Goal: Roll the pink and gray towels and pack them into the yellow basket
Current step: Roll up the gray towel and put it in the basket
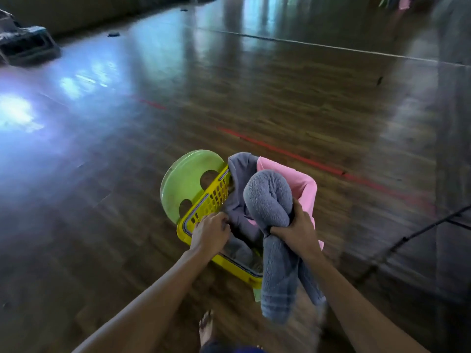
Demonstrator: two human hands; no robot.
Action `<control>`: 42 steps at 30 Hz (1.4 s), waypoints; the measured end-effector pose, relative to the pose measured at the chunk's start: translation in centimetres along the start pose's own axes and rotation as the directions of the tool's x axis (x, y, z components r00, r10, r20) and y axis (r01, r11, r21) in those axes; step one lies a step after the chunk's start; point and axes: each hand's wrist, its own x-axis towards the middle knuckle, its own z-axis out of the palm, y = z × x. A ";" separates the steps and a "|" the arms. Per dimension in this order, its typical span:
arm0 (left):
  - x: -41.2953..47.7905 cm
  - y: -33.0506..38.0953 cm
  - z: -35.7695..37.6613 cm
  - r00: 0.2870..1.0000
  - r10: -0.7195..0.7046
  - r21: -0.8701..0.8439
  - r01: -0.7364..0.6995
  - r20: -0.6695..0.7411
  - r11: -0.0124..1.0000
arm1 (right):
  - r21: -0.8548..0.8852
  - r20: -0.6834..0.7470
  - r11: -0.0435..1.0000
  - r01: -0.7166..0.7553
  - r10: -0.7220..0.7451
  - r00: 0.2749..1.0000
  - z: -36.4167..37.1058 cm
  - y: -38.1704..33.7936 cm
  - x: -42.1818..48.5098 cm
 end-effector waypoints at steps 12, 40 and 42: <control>16.6 -8.9 0.0 0.962 0.171 0.138 -0.203 0.213 0.969 | -0.118 -0.135 0.974 -0.195 0.179 0.975 9.7 -3.4 11.4; 18.3 -19.3 9.6 0.918 0.134 -0.007 -0.141 0.374 0.990 | -0.703 0.402 0.711 0.033 0.358 0.843 29.4 12.2 12.2; 18.3 -19.4 9.7 0.916 0.137 -0.001 -0.147 0.378 0.989 | -0.713 0.391 0.701 0.020 0.373 0.842 29.6 12.1 12.1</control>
